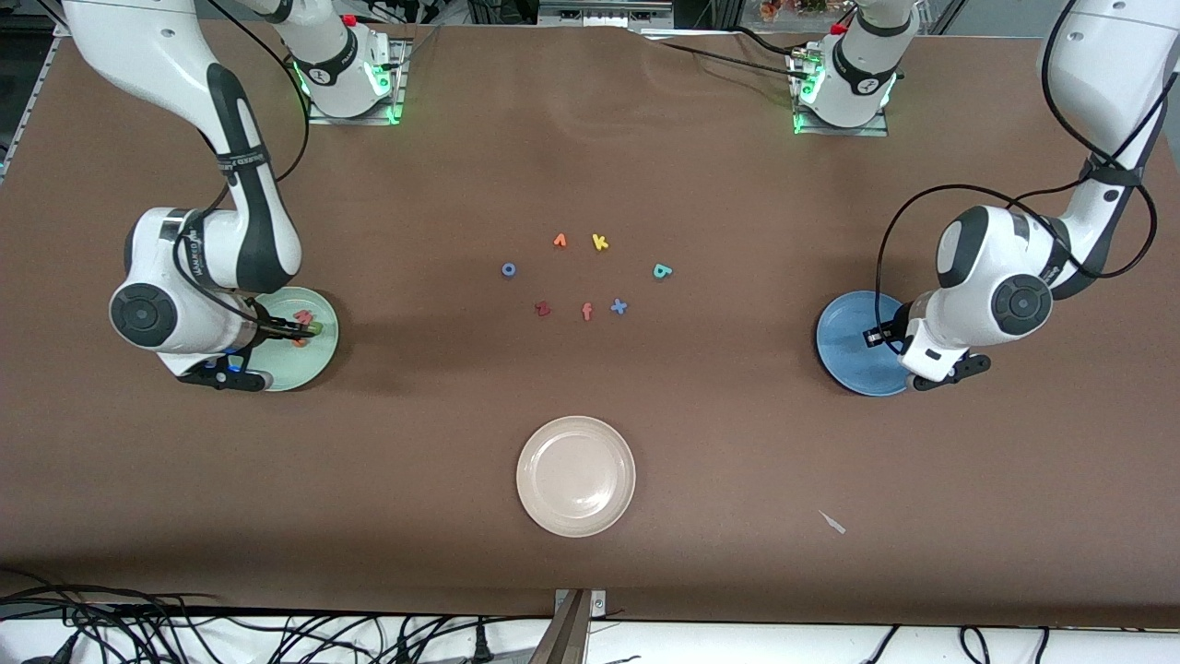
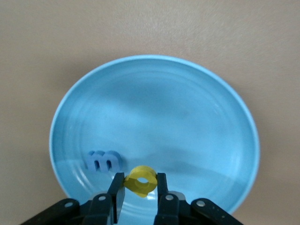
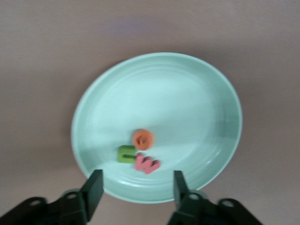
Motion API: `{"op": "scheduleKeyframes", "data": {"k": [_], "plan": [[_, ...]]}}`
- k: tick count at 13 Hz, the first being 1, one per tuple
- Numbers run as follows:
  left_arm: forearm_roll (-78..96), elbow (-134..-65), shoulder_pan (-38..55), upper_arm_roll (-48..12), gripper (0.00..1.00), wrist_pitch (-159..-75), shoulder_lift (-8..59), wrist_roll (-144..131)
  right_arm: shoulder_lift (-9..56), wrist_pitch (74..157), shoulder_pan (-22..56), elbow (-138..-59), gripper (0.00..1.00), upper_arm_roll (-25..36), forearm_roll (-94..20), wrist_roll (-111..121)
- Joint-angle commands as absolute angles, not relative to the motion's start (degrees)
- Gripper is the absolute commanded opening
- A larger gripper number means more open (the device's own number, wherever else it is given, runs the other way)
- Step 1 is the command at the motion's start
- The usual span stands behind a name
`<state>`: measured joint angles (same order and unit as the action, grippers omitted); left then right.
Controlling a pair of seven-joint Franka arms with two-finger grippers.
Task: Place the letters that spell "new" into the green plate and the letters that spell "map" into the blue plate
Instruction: 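Place the yellow o and orange e on their plates with both grippers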
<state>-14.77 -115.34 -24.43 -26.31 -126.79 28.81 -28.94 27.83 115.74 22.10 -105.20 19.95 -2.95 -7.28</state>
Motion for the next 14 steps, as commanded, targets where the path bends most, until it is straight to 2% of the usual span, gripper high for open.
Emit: {"op": "scheduleKeyframes", "data": {"k": [1, 3, 5, 6, 7, 9, 14], "plan": [[-17.1, -114.8, -24.7, -27.1, 0.21, -127.8, 30.9, -28.3, 27.5, 108.2, 24.6, -100.8, 1.0, 19.7, -3.3, -9.7], [-17.1, -114.8, -25.0, -27.1, 0.32, -127.9, 30.9, -28.3, 27.3, 105.1, 27.0, -99.0, 1.0, 19.7, -3.3, -12.0], [-17.0, -114.3, -25.0, -27.2, 0.65, -127.8, 30.8, -28.5, 26.3, 102.0, 27.7, -97.7, 1.0, 19.7, -3.5, -12.4], [-16.9, -113.9, -24.9, -27.3, 0.87, -127.6, 30.6, -29.2, 25.7, 99.8, 27.9, -96.6, 1.0, 19.6, -3.5, -12.3], [-16.5, -113.6, -24.4, -27.4, 1.0, -127.4, 30.4, -29.4, 25.1, 97.5, 28.0, -95.7, 1.0, 19.6, -3.6, -11.9], [-16.2, -112.3, -24.3, -28.6, 1.0, -126.7, 29.9, -30.3, 24.2, 94.6, 27.9, -95.1, 1.0, 19.6, -3.5, -11.6], [-16.1, -112.4, -24.1, -38.9, 1.0, -125.6, 29.4, -47.3, 20.0, 91.9, 28.0, -95.4, 1.0, 19.6, -2.8, -9.0]]}}
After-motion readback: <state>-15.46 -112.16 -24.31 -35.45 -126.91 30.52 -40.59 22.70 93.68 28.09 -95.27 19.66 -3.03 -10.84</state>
